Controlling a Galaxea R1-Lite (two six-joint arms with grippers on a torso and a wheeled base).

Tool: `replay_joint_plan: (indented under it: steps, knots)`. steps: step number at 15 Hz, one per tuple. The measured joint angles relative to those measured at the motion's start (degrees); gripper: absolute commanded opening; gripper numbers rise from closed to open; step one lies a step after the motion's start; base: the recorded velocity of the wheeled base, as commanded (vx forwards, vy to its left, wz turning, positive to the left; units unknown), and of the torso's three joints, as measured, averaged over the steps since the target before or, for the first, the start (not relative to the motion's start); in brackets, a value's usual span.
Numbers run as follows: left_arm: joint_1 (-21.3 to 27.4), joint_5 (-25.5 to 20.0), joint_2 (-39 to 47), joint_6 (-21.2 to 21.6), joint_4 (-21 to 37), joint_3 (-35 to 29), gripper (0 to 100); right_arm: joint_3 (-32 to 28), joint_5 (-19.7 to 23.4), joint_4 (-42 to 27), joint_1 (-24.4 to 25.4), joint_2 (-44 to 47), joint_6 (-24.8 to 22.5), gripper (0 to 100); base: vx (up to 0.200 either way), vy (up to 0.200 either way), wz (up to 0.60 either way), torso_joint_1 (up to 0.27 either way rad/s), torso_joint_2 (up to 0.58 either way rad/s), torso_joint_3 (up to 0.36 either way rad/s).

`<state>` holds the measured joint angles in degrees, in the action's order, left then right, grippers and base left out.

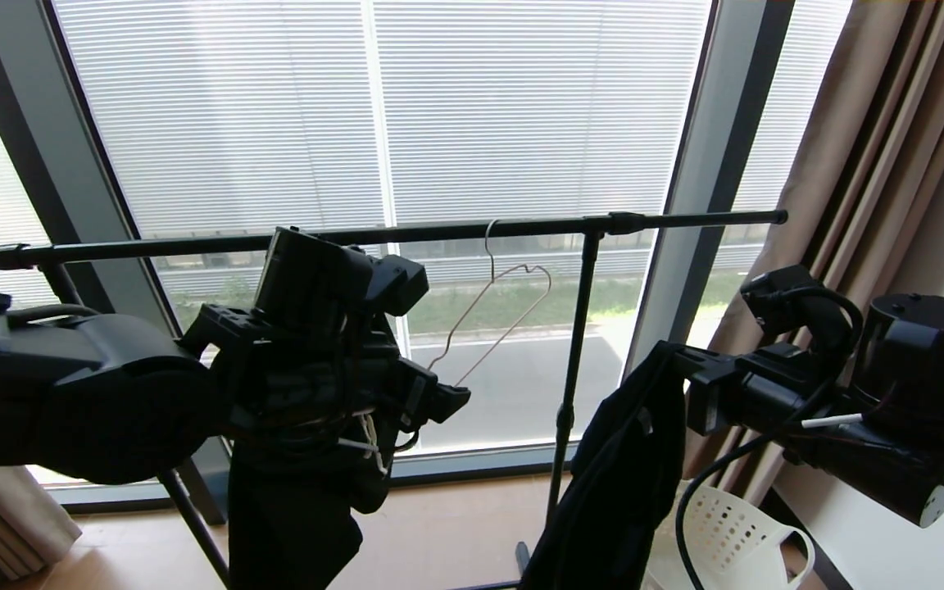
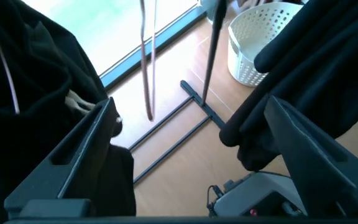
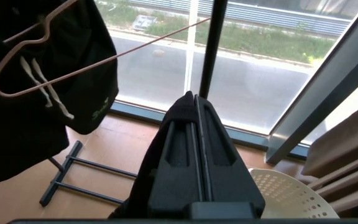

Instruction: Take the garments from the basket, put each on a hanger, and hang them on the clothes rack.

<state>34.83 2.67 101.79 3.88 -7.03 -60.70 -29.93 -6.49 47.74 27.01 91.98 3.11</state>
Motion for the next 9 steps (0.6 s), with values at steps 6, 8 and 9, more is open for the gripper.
replay_joint_plan:
  steps: [6, 8, 9]
  knots:
    - [-3.3, 0.04, 11.13, 0.77, -0.6, -12.26, 100, -0.05, 0.0, 0.07, -0.04, -0.05, -0.22, 0, 0.0, 0.0, 0.0, 0.0, 0.0, 0.0]
    - [-3.72, 0.01, 14.85, 0.88, -2.11, -15.04, 100, -0.05, 0.0, 0.07, -0.04, 0.02, -0.22, 0, 0.0, 0.0, 0.0, 0.0, 0.0, 0.0]
    - [-3.77, 0.0, 16.48, 0.94, -3.45, -16.07, 100, -0.05, -0.02, 0.07, -0.04, 0.05, -0.22, 0, 0.0, 0.0, 0.0, 0.0, 0.0, 0.0]
